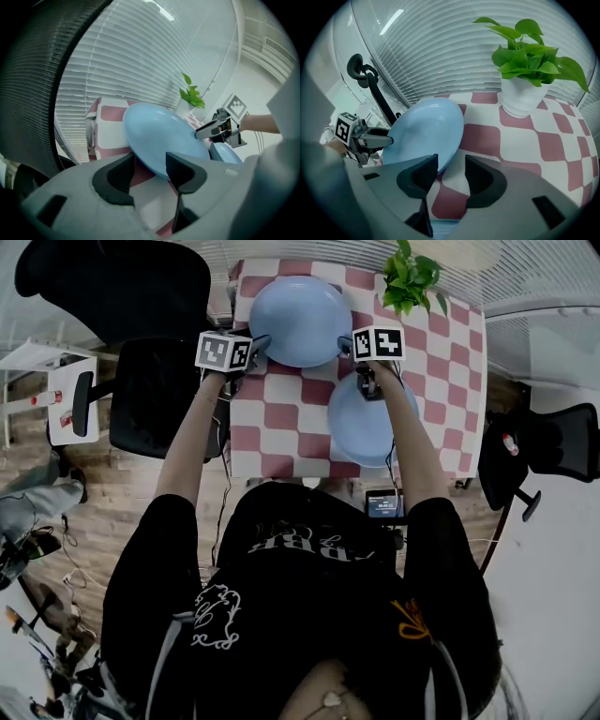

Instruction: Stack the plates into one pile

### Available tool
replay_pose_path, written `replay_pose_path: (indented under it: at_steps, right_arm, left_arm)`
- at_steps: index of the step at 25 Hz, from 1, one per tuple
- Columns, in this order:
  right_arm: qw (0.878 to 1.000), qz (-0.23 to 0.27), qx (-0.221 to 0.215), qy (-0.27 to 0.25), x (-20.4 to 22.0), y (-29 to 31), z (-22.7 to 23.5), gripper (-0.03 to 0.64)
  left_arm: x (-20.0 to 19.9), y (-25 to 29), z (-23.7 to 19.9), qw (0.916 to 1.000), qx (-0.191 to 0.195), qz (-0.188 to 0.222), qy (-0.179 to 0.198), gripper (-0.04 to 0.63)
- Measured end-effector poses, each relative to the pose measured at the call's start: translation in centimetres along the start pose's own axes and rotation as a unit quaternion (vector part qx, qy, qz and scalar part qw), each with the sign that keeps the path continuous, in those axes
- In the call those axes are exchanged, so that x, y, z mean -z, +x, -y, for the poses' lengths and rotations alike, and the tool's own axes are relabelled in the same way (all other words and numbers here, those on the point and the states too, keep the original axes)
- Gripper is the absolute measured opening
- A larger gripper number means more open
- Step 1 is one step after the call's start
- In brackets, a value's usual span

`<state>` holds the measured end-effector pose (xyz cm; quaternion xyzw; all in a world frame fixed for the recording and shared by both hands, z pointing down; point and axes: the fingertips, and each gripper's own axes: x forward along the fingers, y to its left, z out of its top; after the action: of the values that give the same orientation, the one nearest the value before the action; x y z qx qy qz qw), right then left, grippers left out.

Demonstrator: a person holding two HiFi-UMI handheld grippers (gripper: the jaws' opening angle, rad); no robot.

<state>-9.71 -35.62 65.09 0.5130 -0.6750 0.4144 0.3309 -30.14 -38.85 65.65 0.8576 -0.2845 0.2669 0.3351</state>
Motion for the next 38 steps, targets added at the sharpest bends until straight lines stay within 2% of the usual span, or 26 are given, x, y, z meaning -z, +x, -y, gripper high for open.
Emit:
replay_pose_path:
  at_steps: [1, 2, 6, 9, 12, 21, 25, 31, 38]
  right_arm:
    - [1.0, 0.004, -0.011, 0.0, -0.1, 0.0, -0.3, 0.158]
    - [1.0, 0.01, -0.018, 0.0, -0.2, 0.0, -0.7, 0.104]
    - [1.0, 0.019, -0.017, 0.01, -0.3, -0.1, -1.2, 0.094]
    - [0.998, 0.036, -0.034, 0.033, -0.6, -0.8, -1.9, 0.084]
    - [0.997, 0.054, -0.043, 0.033, -0.9, -2.1, -2.5, 0.083]
    - [0.99, 0.125, -0.067, 0.03, -0.4, -10.5, -2.7, 0.077]
    - [0.986, 0.15, -0.061, 0.029, 2.5, -15.2, -1.5, 0.075]
    - [0.986, 0.157, -0.03, 0.045, 9.8, -20.6, 2.1, 0.074]
    - [0.984, 0.155, -0.013, 0.086, 17.4, -24.1, 6.2, 0.071]
  left_arm:
    - [0.1, -0.1, 0.0, 1.0, -0.002, 0.0, -0.002, 0.219]
    - [0.1, -0.3, 0.0, 1.0, -0.005, -0.001, -0.001, 0.217]
    - [-0.3, -1.3, 0.3, 0.9999, -0.011, 0.002, 0.013, 0.216]
    - [-1.1, -2.6, 0.4, 0.9995, -0.016, 0.017, 0.019, 0.214]
    - [-1.6, -3.9, 1.0, 0.9991, -0.017, 0.032, 0.02, 0.212]
    - [-2.0, -7.6, 7.2, 0.9977, -0.019, 0.06, 0.026, 0.212]
    - [-1.0, -8.4, 12.3, 0.9968, -0.019, 0.067, 0.039, 0.212]
    - [2.5, -7.6, 20.6, 0.9966, -0.017, 0.055, 0.059, 0.212]
    - [7.6, -4.8, 27.3, 0.9981, -0.007, 0.006, 0.061, 0.21]
